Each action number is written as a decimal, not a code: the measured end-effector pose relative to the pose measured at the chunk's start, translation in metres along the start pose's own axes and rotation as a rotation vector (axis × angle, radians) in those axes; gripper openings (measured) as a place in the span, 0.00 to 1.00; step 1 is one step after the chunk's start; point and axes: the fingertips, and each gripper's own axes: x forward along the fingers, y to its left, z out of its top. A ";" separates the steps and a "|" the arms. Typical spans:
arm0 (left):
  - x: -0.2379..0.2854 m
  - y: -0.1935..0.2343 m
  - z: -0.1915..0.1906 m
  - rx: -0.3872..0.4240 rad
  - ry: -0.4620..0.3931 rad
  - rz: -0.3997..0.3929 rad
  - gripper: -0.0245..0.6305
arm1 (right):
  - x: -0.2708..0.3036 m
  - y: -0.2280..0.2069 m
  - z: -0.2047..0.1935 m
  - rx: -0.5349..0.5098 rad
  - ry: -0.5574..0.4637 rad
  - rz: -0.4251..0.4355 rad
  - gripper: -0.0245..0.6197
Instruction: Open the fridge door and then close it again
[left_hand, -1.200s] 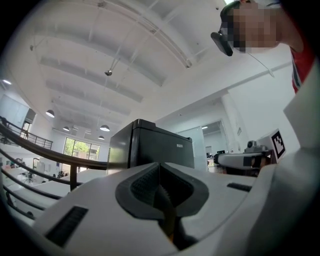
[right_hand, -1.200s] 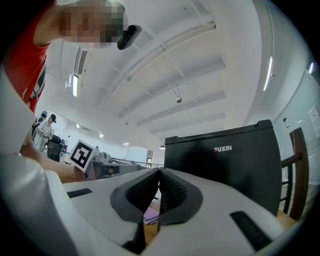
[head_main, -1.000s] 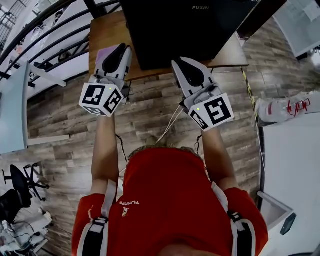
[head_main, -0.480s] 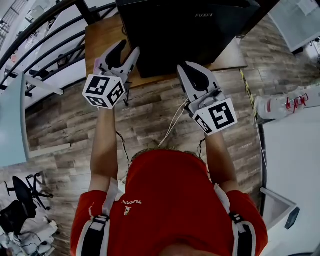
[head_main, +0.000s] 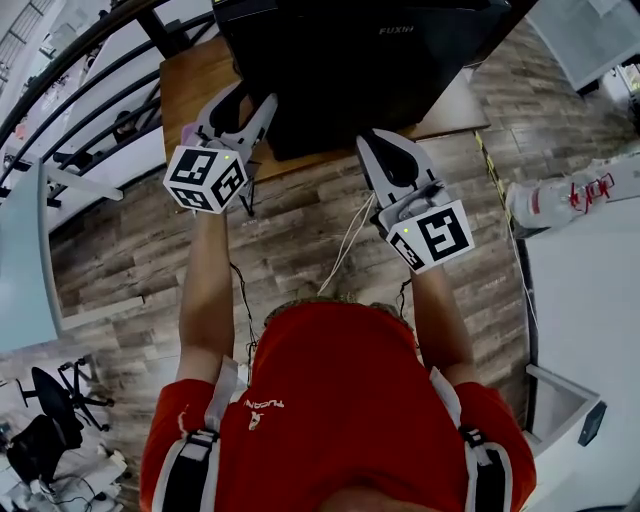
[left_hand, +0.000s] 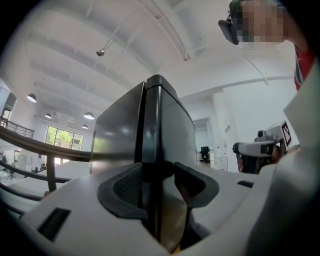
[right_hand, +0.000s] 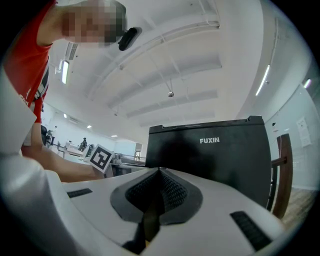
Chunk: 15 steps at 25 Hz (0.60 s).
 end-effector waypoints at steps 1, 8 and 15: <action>0.000 0.000 0.000 -0.002 -0.004 0.001 0.33 | -0.001 0.000 -0.001 0.002 0.002 -0.003 0.08; -0.002 0.001 0.000 0.008 0.004 0.026 0.33 | -0.006 0.007 -0.003 0.013 0.005 -0.008 0.08; -0.009 -0.005 0.000 0.018 0.006 0.047 0.33 | -0.010 0.012 0.004 0.000 -0.003 0.001 0.08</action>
